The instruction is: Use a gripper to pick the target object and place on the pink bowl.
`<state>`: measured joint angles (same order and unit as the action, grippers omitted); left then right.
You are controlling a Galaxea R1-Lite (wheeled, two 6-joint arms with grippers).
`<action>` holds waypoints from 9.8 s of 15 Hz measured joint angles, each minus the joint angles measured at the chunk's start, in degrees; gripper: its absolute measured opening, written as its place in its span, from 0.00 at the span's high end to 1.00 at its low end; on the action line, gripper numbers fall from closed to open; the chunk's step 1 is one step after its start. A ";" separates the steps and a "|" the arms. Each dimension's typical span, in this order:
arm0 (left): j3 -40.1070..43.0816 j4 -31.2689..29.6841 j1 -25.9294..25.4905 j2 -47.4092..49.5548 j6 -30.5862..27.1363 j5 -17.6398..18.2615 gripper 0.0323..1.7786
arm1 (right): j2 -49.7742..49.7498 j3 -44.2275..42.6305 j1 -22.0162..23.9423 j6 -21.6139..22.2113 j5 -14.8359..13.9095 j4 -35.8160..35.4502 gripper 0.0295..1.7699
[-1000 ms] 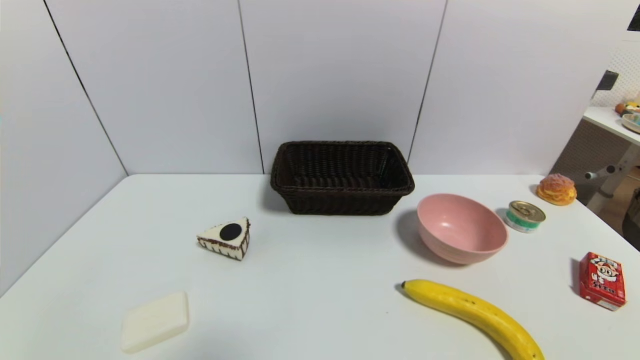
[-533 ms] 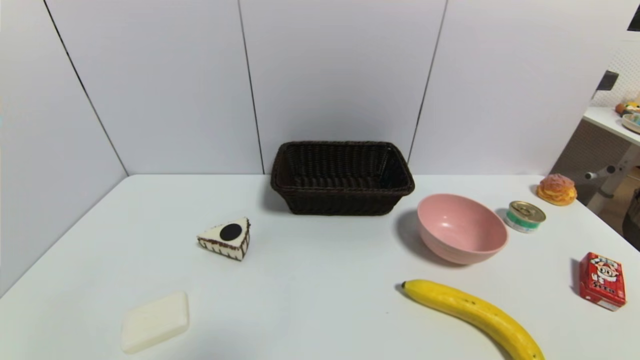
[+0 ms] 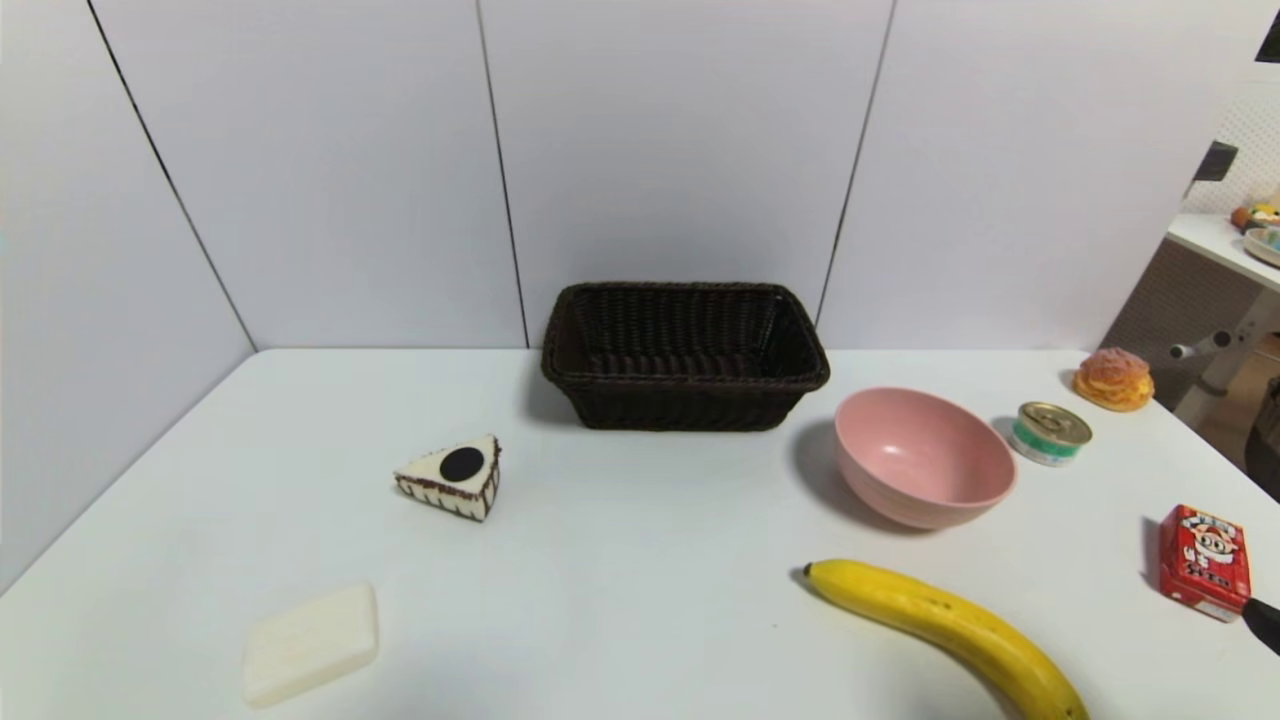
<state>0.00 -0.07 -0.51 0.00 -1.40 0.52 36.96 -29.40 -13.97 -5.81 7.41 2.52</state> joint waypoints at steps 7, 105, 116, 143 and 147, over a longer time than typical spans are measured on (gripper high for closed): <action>0.00 0.02 0.00 0.00 0.02 0.00 0.05 | 25.94 -21.22 -7.00 -4.79 0.09 27.32 0.03; 0.00 0.00 0.00 0.00 0.00 0.00 0.05 | 47.58 -45.81 10.81 -12.18 -0.37 31.16 0.06; 0.00 0.00 0.00 0.00 -0.02 -0.01 0.05 | 15.30 -10.73 11.28 0.48 -11.87 4.80 0.04; 0.00 0.00 0.00 0.00 0.00 0.00 0.05 | -37.01 29.40 13.81 6.89 -7.98 -2.71 0.04; 0.00 0.00 0.00 0.00 -0.02 0.00 0.05 | -37.01 29.40 13.81 7.00 -7.90 -2.68 0.04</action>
<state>0.00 -0.07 -0.51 0.00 -1.43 0.52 -0.05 0.00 -0.16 1.18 -0.49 -0.16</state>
